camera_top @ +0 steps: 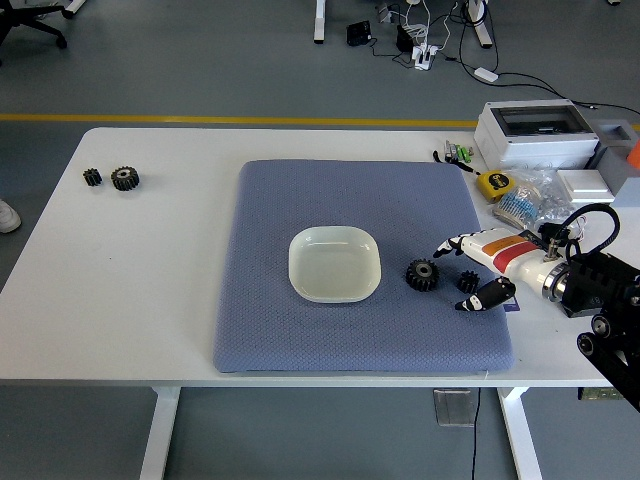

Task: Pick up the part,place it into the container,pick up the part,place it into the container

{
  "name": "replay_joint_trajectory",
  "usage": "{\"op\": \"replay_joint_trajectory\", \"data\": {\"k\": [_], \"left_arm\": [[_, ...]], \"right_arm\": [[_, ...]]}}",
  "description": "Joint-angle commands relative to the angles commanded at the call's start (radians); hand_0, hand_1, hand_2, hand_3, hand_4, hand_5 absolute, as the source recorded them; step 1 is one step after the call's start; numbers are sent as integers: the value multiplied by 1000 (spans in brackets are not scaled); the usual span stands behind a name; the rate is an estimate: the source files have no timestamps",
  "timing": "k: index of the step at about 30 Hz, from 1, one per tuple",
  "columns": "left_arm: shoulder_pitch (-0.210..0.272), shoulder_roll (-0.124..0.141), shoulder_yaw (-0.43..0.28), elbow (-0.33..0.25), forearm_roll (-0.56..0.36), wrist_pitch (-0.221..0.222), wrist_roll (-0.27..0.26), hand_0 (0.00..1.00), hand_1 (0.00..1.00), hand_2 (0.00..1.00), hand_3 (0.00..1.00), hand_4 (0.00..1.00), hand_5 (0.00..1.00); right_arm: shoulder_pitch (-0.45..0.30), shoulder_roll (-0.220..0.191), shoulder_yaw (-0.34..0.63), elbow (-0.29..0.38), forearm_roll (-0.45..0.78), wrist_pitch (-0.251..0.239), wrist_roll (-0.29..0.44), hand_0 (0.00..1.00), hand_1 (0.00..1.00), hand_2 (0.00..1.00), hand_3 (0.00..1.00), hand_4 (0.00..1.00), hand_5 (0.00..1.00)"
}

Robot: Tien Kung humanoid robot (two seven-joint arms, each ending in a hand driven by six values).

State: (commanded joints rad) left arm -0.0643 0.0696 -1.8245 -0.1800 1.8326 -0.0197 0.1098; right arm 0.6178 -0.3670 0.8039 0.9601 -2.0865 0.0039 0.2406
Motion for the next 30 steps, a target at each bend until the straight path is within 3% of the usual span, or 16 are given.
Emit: {"op": "replay_joint_trajectory", "data": {"k": [5,6,11,12,22,29,30], "left_arm": [[0,-2,-3,0,1,1,1,711,672,665,566,614,544],[0,-2,-3,0,0,0,2,711,671,665,566,613,544],[-1,-3,-4,0,0,1,3,711,671,665,566,613,544],[-1,-4,-4,0,0,1,3,712,672,665,566,614,544],[-4,-5,-6,0,-3,1,2,712,672,666,566,613,544],[-3,-4,-4,0,-9,2,0,712,672,665,566,613,545],[-3,-4,-3,0,-10,2,0,712,671,666,566,613,546]], "right_arm": [[6,15,0,-42,14,-6,-5,491,610,666,734,998,188],[7,17,0,-48,20,-9,-5,425,551,578,571,907,148],[7,19,1,-67,43,-17,-11,425,551,578,571,907,148],[7,20,1,-72,47,-18,-12,398,498,535,509,812,145],[5,26,-10,-110,87,-54,-15,375,471,518,514,788,163],[2,36,-7,-141,99,-46,-16,352,462,520,519,784,166],[1,36,-7,-139,102,-44,-16,147,280,476,514,768,159]]}}
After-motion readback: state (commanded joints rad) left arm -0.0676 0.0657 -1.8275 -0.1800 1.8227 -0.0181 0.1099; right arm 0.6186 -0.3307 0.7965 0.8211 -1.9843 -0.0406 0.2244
